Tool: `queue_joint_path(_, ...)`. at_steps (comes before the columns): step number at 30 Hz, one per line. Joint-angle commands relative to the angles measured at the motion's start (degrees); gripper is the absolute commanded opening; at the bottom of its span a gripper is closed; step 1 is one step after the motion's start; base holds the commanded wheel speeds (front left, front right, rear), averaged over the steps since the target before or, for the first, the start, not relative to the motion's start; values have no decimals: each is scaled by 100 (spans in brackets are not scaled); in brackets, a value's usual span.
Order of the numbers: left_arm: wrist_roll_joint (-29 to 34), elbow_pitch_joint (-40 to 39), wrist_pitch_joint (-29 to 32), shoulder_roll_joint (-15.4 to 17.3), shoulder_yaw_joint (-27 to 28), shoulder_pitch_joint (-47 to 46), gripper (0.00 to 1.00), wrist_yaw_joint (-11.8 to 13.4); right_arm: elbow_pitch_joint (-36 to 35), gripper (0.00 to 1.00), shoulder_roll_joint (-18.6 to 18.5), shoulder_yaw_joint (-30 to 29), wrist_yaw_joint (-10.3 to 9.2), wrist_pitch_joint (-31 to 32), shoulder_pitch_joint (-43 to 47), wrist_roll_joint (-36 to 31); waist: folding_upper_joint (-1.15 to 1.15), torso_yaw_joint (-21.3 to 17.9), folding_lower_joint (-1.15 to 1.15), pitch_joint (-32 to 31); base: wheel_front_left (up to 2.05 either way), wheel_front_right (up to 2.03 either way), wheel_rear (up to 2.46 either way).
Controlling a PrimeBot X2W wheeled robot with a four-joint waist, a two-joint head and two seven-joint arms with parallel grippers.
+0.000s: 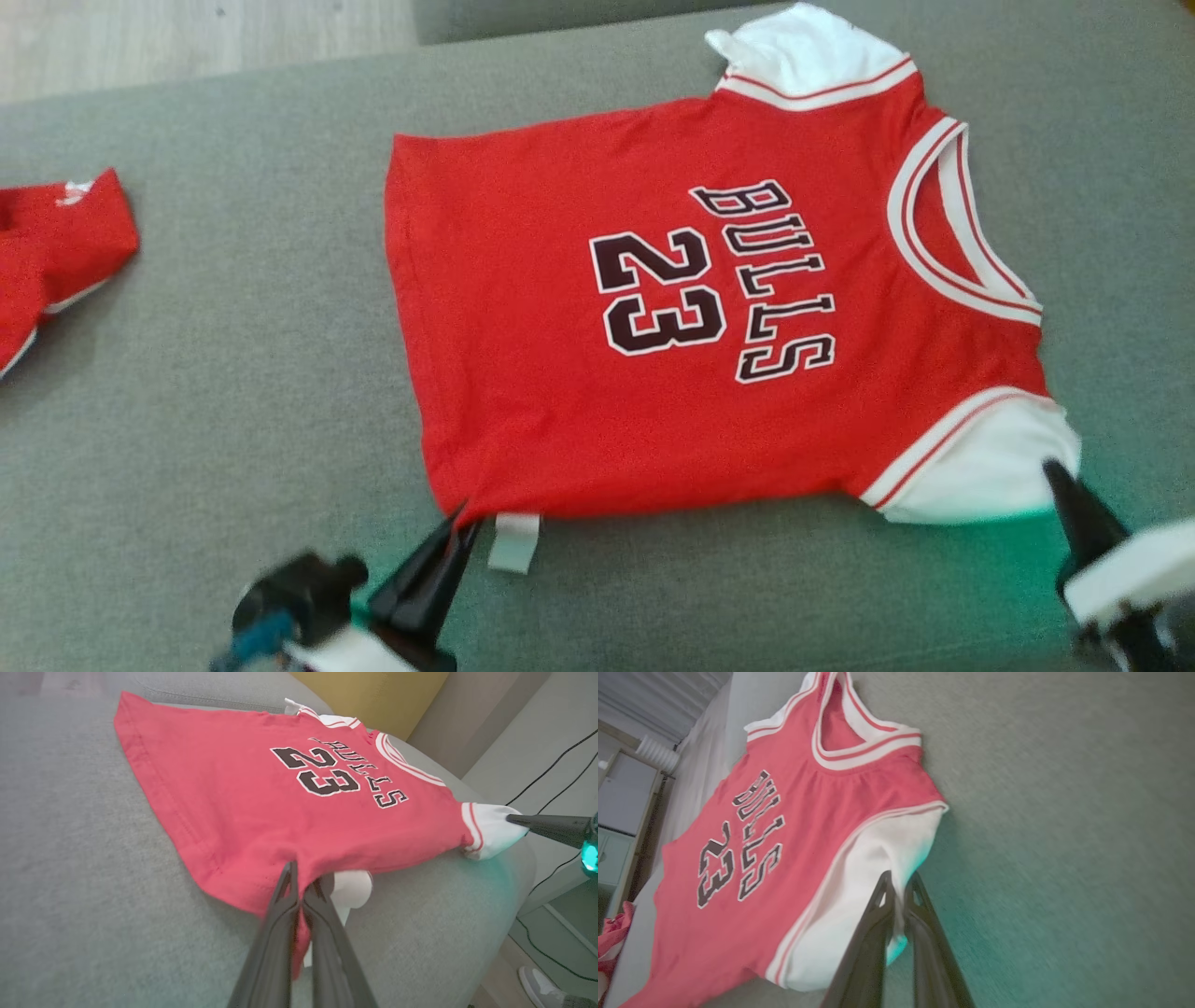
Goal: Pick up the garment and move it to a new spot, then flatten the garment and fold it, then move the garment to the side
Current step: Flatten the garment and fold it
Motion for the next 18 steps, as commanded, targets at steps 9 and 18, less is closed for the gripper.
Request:
queue_joint_path(9,-813,-676,1129,536,539,-1203,0,-581,-278,0,-71,230,-4,777,-1553,-347,0,25,0,494,0,0,0)
queue_joint_path(18,-1335,-387,2148,628,550,-2246,0,-859,207,0,-71,112,-4,1223,-2874,-955,0,196,0,1001,0,0,0)
